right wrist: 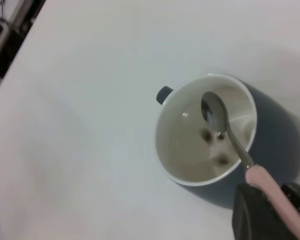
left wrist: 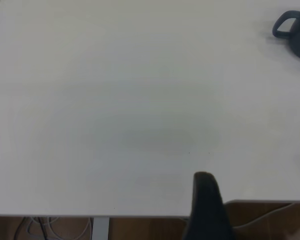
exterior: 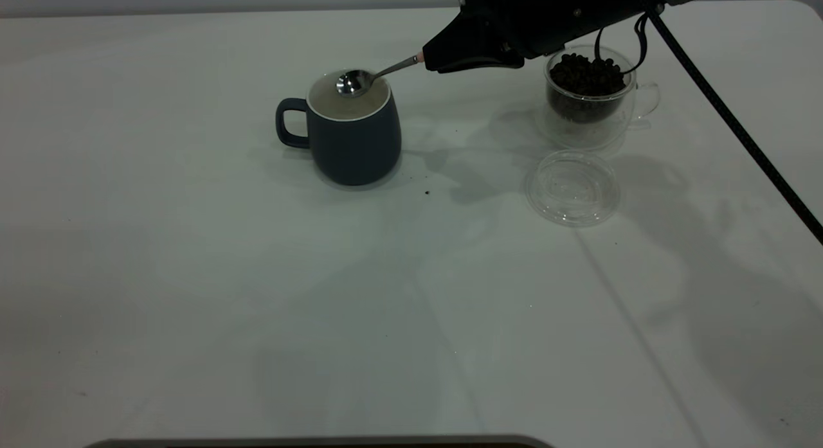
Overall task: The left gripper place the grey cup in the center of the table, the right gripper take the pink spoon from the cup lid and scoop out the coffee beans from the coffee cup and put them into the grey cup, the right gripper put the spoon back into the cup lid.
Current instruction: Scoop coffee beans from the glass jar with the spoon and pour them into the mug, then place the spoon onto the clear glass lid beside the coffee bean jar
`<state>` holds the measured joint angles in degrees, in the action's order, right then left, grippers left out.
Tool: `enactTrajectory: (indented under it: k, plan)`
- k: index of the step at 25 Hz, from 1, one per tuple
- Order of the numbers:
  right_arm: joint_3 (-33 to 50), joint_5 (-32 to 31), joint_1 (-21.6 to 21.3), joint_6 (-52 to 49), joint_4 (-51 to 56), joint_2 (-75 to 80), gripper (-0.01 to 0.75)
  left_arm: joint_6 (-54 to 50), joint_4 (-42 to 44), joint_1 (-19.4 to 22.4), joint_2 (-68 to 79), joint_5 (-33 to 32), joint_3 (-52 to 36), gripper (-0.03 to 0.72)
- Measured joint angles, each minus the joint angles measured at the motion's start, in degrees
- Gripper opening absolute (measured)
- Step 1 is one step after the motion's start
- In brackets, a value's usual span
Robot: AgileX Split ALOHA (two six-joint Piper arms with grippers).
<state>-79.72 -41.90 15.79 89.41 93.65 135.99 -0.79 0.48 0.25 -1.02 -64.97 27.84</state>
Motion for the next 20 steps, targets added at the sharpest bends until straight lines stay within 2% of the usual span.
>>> enactTrajectory:
  k: [4, 9, 14, 17, 20]
  plan:
    - [0.0, 0.2, 0.1, 0.6, -3.7, -2.8, 0.094, 0.0, 0.0, 0.0, 0.0, 0.0, 0.0, 0.567]
    - [0.1, -4.4, -2.2, -8.5, -17.4, -10.0, 0.094, -0.1, 0.0, 0.0, 0.0, 0.0, 0.0, 0.567]
    - [1.2, -11.0, -9.9, -18.6, -25.3, -13.3, 0.094, -0.1, 0.0, 0.0, 0.0, 0.0, 0.0, 0.567]
    - [4.9, -15.6, -15.1, -20.1, -27.0, -13.3, 0.094, -0.1, 0.0, 0.0, 0.0, 0.0, 0.0, 0.567]
    - [9.8, -15.9, -19.9, -19.3, -27.3, -13.3, 0.094, -0.1, 0.0, 0.0, 0.0, 0.0, 0.0, 0.567]
